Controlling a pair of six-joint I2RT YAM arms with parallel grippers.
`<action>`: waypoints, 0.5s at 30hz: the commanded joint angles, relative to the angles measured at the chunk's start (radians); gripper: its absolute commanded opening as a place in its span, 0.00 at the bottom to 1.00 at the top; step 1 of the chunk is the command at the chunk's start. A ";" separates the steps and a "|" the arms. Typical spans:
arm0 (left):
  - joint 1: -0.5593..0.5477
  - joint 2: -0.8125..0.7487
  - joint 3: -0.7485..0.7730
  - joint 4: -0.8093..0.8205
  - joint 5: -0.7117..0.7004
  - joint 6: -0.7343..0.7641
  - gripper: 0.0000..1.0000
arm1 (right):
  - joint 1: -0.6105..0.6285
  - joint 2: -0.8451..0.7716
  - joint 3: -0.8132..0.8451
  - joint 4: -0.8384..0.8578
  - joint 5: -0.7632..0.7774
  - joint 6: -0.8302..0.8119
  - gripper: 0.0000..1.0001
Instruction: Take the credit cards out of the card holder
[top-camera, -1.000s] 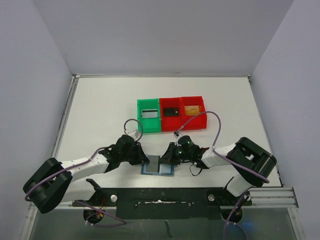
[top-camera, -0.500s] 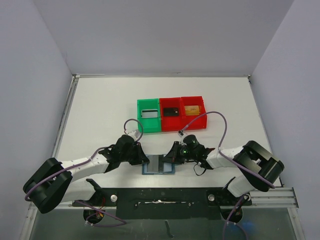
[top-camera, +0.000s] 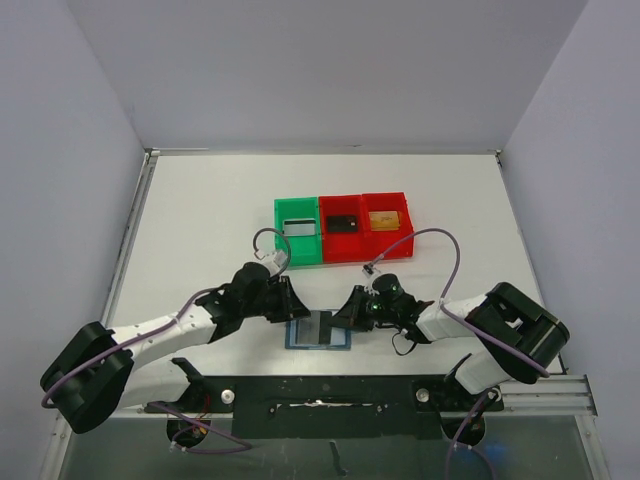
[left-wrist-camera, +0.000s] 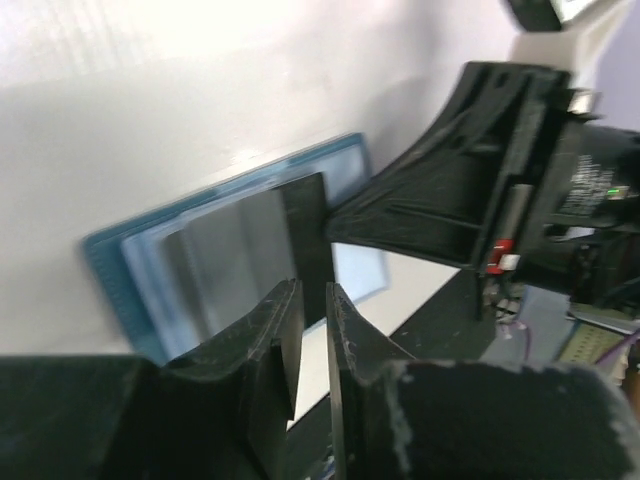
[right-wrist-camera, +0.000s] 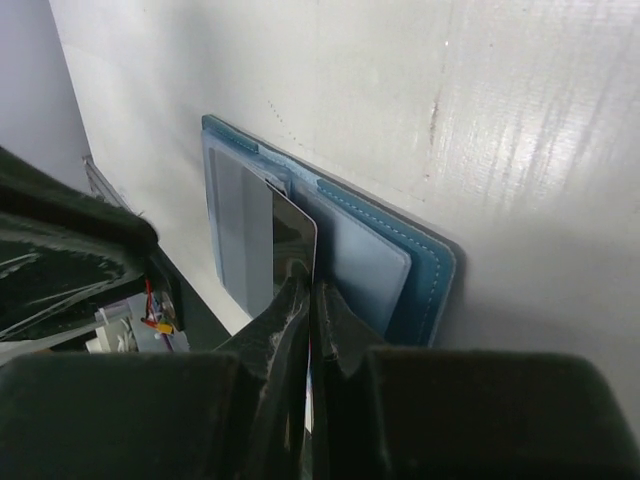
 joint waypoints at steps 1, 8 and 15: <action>-0.016 0.006 0.054 0.143 0.043 -0.044 0.11 | -0.018 -0.021 -0.039 0.129 0.015 0.036 0.00; -0.082 0.174 0.099 0.087 0.014 -0.033 0.00 | -0.032 0.008 -0.045 0.132 -0.034 -0.007 0.00; -0.150 0.263 0.124 -0.034 -0.089 -0.026 0.00 | -0.067 0.014 -0.065 0.168 -0.092 -0.011 0.04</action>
